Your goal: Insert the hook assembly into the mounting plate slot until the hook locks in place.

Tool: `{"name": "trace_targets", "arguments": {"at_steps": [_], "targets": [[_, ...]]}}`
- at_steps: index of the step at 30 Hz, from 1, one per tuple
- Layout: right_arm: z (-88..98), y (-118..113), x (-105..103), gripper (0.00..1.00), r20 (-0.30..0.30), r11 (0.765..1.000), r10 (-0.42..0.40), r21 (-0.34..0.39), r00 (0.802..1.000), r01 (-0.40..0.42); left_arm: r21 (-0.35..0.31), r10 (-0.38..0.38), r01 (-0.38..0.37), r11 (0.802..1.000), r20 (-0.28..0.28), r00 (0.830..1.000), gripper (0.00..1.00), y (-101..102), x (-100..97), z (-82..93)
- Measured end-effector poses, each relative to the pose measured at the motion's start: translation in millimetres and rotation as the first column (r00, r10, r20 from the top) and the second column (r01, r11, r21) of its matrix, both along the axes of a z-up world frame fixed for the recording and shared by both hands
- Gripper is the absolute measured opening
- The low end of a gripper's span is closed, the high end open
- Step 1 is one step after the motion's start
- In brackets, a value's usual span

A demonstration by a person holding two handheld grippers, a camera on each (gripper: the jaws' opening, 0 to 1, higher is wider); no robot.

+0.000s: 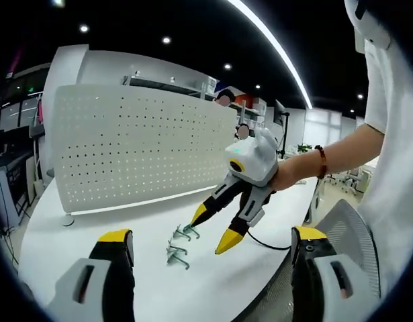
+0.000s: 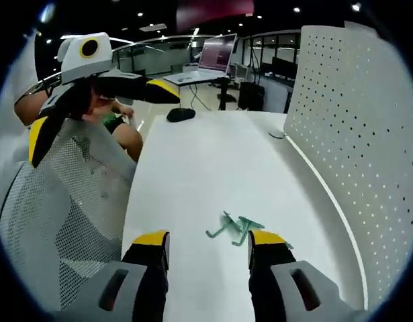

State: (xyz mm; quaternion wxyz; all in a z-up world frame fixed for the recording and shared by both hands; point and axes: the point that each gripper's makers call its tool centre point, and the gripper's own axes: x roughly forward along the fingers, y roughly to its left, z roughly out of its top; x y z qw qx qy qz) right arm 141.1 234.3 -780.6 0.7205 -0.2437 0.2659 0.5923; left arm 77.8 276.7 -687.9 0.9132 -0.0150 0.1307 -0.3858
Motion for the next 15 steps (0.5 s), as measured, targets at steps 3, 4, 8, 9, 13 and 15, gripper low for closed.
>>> {"name": "trace_targets", "arguments": {"at_steps": [3,4,8,9,13,15], "targets": [[-0.4,2,2,0.47,0.002,1.0,0.006,-0.002,1.0,-0.006,0.007,-0.004,0.004,1.0,-0.002,1.0,0.99,0,-1.5,-1.3],[-0.8,3,4,0.47,0.003,1.0,0.007,-0.004,1.0,-0.007,0.008,-0.001,0.001,1.0,-0.004,1.0,0.99,0,-1.5,-1.8],[-2.9,5,7,0.44,0.005,1.0,0.015,-0.014,1.0,-0.015,0.006,0.007,-0.007,1.0,-0.008,1.0,0.99,1,-1.4,-2.7],[-3.9,6,8,0.44,0.003,1.0,0.019,-0.015,1.0,-0.019,0.005,0.005,-0.005,1.0,-0.009,1.0,0.99,1,-1.6,-2.8],[-8.2,8,9,0.41,0.005,0.999,0.029,-0.033,1.0,-0.029,0.01,-0.002,0.002,1.0,-0.012,1.0,0.99,0,-1.8,-4.2],[-10.3,9,9,0.41,0.0,0.999,0.034,-0.041,0.999,-0.034,0.01,-0.001,0.001,1.0,-0.015,1.0,0.99,-1,-1.8,-4.9]]}}
